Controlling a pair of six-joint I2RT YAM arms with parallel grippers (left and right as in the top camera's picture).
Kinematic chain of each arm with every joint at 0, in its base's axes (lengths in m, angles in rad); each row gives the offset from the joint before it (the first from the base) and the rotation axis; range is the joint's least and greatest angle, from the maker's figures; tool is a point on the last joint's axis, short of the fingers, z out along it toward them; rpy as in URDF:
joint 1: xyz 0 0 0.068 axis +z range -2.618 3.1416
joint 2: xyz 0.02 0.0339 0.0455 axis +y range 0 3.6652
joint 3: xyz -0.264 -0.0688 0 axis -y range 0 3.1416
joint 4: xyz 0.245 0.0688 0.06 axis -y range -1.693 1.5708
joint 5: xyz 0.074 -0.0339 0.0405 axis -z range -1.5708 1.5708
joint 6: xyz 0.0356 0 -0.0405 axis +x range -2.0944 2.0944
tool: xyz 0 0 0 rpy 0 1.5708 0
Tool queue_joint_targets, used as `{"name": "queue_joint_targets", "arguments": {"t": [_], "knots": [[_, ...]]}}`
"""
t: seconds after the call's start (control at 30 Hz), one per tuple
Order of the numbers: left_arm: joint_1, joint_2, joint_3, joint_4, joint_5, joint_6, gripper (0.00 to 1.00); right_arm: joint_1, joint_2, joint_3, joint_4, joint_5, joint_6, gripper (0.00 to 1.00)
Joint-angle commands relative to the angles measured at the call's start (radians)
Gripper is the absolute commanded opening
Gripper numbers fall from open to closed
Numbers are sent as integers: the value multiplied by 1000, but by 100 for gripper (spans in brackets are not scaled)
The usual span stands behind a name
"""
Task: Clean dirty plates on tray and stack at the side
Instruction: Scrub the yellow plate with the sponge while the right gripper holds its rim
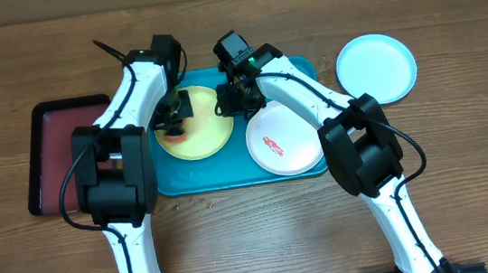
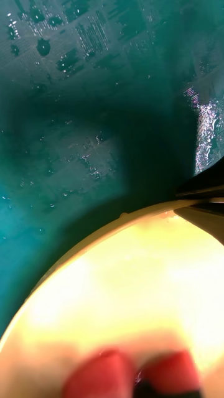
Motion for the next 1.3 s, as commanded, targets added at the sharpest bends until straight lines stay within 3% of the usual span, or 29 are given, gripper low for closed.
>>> {"name": "queue_joint_targets", "arguments": {"t": [0.0, 0.07, 0.17, 0.2, 0.3, 0.37, 0.53, 0.67, 0.73, 0.87, 0.93, 1.27], "knots": [[11, 37, 25, 18, -66, -32, 8, -8, 37, -16, -5, 70, 9, 4], [10, 37, 24, 38, 29, -32, 14, -8, 37, -16, -5, 70, 9, 4], [10, 37, 23, 59, 138, -32, 40, -8, 37, -16, -9, 70, 8, 4], [10, 37, 23, 66, 166, -32, 42, -8, 37, -16, -9, 70, 9, 4], [10, 37, 24, 68, 176, -27, 37, -8, 37, -16, -9, 70, 8, 4], [10, 37, 24, 60, 175, -7, 27, -8, 37, -16, -10, 70, 8, 4], [21, 37, 38, 31, 169, 26, 24, -8, 37, -16, -10, 70, 5, 4], [32, 36, 93, -37, 169, 54, 15, -8, 37, -16, -9, 70, 5, 4], [35, 36, 135, -80, 169, 56, 18, -8, 37, -16, -9, 70, 5, 4], [35, 36, 192, -129, 174, 94, 35, -8, 37, -16, -9, 70, 4, 4], [35, 36, 192, -138, 176, 100, 49, -8, 37, -16, -9, 70, 5, 4], [36, 37, 114, -136, 175, 99, 42, -8, 37, -16, -12, 70, 1, 4]]}}
